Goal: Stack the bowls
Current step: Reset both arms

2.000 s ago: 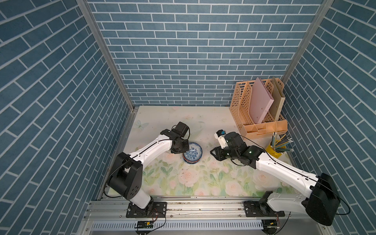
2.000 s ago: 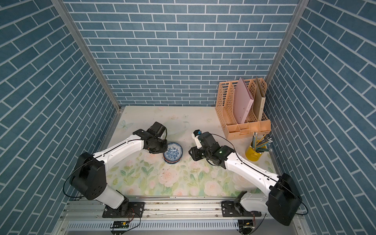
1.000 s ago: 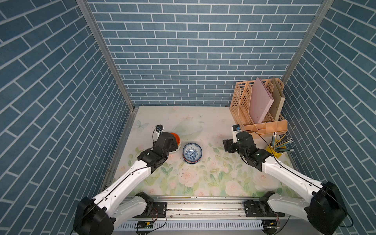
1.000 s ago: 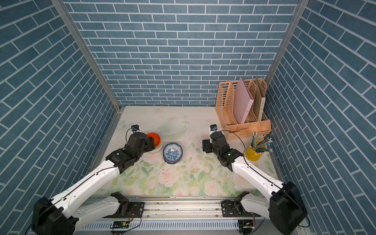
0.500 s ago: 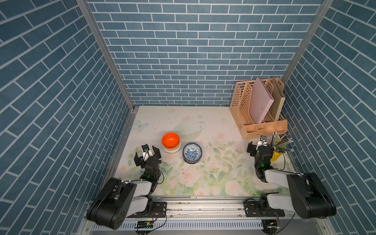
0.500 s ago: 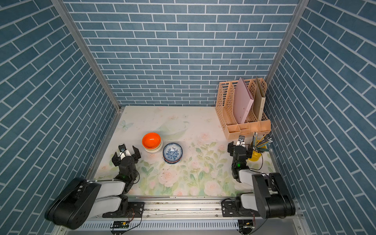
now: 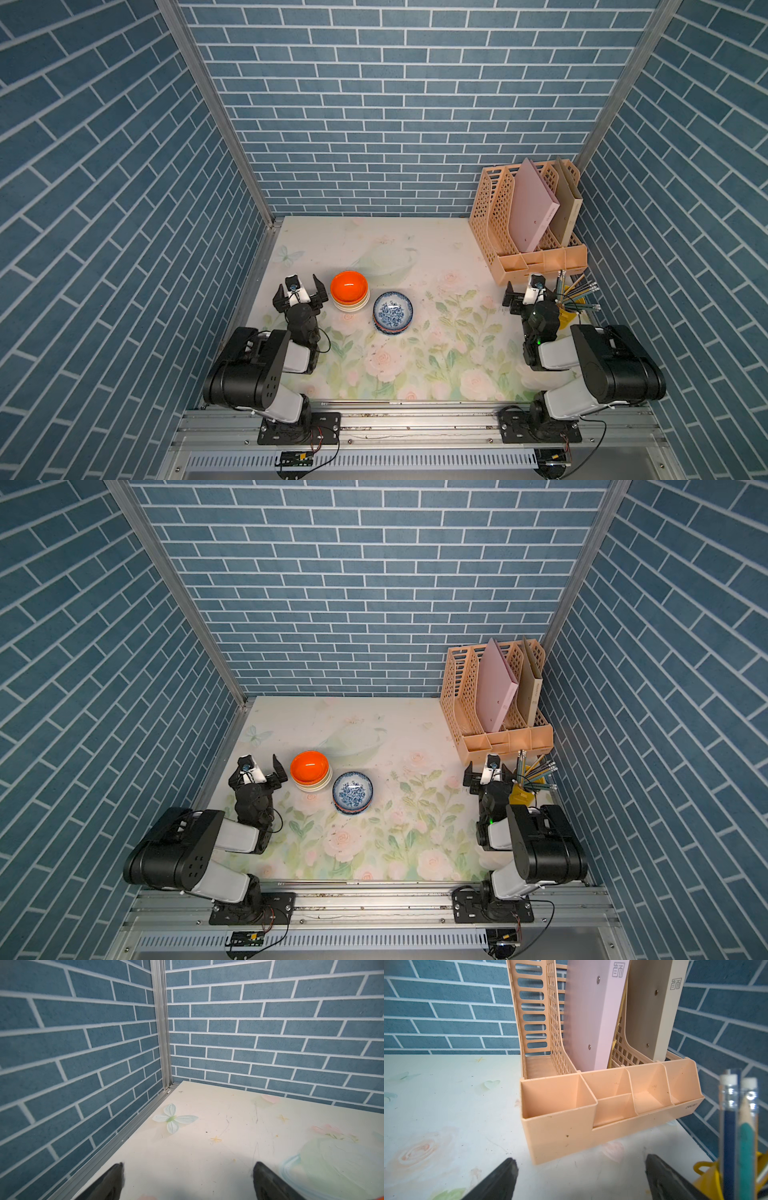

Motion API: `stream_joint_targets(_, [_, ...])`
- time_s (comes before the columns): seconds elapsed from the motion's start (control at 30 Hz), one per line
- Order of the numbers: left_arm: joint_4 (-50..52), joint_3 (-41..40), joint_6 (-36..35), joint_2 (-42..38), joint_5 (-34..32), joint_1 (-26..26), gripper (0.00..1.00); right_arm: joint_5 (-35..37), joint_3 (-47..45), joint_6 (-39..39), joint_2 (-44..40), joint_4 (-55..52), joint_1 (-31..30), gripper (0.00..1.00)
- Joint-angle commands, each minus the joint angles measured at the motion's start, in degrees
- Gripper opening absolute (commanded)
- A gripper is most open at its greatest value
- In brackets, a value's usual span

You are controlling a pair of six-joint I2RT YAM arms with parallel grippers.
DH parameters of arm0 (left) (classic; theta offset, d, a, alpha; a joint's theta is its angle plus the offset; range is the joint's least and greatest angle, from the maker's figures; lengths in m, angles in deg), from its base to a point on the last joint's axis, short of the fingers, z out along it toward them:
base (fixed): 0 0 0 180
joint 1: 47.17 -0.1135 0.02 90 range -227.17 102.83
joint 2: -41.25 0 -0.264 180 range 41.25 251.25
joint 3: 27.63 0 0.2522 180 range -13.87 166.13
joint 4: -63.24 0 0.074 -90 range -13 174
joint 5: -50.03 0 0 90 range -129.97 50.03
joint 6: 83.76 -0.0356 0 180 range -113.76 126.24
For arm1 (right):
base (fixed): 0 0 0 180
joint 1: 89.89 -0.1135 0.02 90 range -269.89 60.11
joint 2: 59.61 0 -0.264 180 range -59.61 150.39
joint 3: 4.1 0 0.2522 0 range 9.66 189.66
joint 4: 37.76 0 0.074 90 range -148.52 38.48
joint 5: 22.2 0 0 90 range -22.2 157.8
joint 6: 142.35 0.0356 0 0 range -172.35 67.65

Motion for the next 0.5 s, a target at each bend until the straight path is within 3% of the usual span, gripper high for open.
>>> stream_joint_targets(0.0, [2.04,0.18,0.89,0.14,1.14,-0.40,1.00,-1.17,0.74,-0.81,0.13,1.95,0.21,1.00])
stream_joint_targets(0.47, [1.51,0.06,0.75,0.19,1.21,-0.40,1.00,-1.89,0.58,-1.23,-0.07,2.20,0.20,1.00])
